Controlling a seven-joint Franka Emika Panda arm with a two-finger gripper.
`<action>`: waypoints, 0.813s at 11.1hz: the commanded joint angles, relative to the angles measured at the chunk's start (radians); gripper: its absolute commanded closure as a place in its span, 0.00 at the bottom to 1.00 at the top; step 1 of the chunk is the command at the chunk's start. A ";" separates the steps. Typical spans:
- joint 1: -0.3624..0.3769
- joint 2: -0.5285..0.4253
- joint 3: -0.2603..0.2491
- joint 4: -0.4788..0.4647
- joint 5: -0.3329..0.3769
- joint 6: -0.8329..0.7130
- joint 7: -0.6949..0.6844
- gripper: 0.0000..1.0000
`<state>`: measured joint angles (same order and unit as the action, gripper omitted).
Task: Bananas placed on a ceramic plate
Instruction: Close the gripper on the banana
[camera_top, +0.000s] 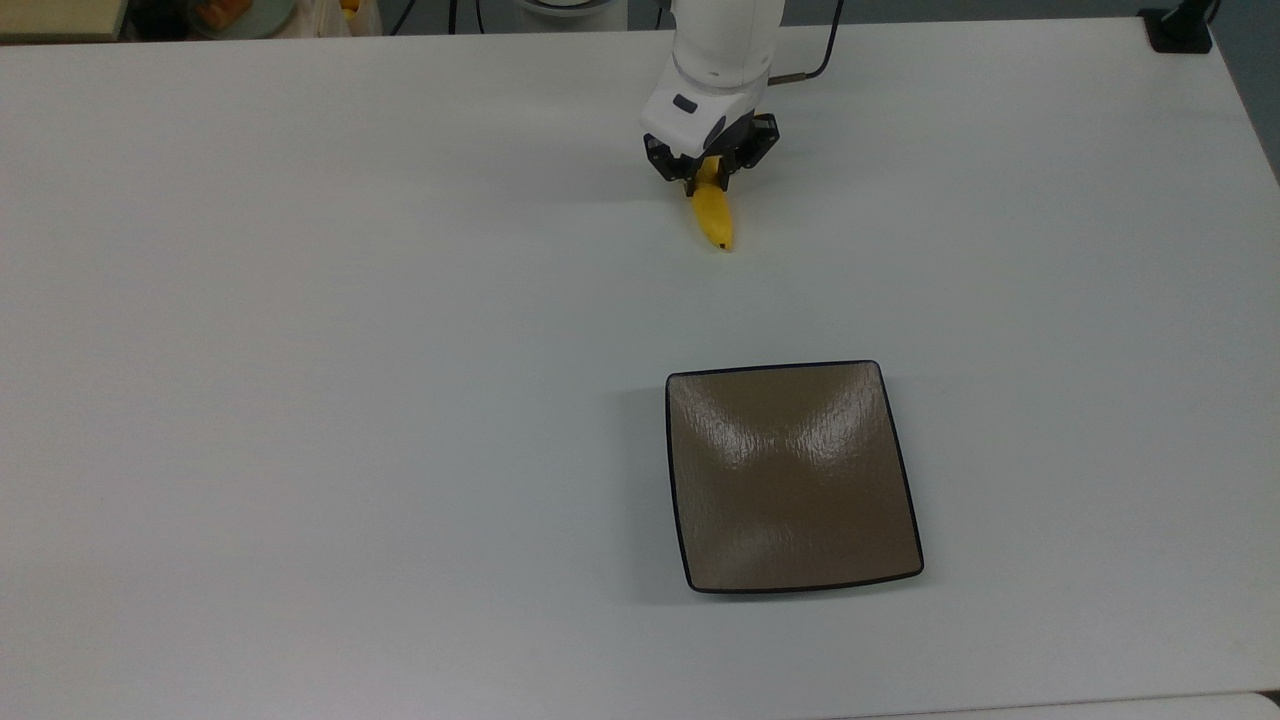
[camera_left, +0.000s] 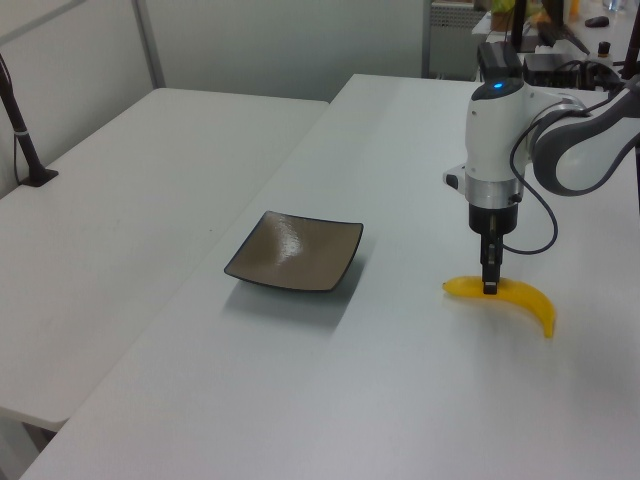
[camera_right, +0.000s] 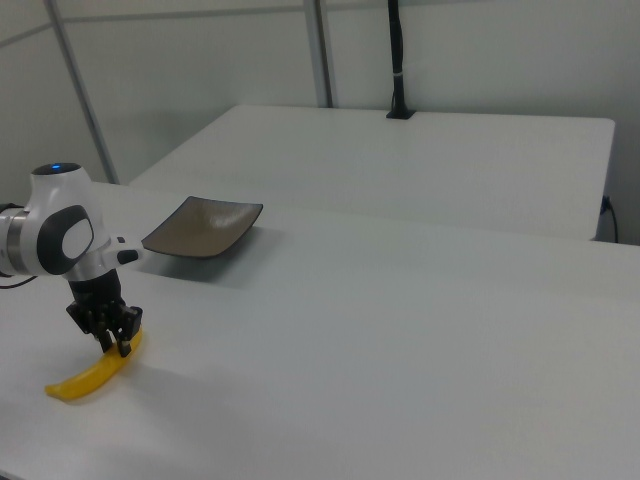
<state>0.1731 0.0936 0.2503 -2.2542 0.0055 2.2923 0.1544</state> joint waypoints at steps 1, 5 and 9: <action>0.012 0.008 -0.002 -0.021 -0.032 0.036 -0.048 1.00; 0.008 0.000 -0.002 -0.013 -0.032 0.018 -0.050 1.00; -0.004 -0.037 -0.002 0.103 -0.028 -0.147 -0.050 1.00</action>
<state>0.1730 0.0879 0.2513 -2.2320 -0.0132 2.2636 0.1210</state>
